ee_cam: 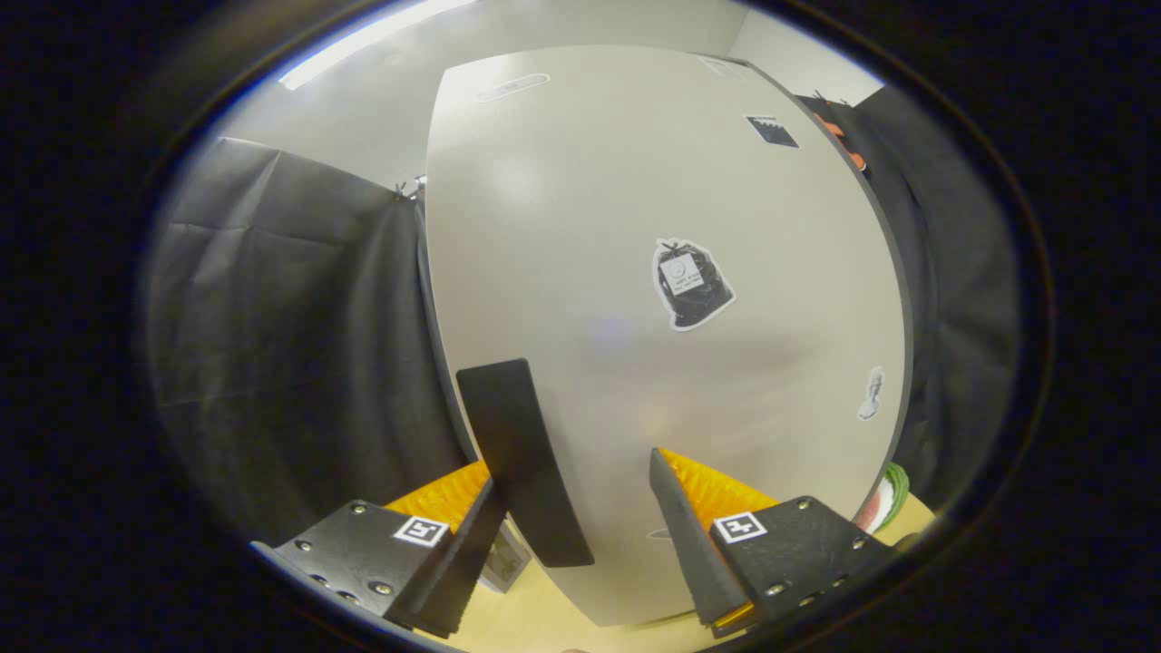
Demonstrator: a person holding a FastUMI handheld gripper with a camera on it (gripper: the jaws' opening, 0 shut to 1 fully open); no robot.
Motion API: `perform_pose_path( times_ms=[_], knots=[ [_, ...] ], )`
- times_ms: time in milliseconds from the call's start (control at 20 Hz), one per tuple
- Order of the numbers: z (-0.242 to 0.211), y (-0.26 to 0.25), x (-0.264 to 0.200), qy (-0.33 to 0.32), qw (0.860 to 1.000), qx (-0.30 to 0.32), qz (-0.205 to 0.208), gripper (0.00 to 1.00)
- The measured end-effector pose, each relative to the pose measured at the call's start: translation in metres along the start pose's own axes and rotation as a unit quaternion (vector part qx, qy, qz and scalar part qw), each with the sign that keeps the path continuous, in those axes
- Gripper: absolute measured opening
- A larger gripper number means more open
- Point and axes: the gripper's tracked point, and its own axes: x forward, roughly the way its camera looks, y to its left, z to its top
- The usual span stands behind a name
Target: Open the shoe cabinet door, grab the shoes and put them into the shoe cabinet, then close the shoe cabinet door.
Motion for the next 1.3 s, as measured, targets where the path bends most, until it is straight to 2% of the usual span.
perform_pose_path(
  times_ms=[550,1300],
  knots=[
    [-0.0022,0.002,0.0029,-0.009,0.999,-0.027,-0.037,0.91],
    [-0.0047,0.0046,-0.0012,-0.001,0.999,-0.025,-0.044,0.91]
  ],
)
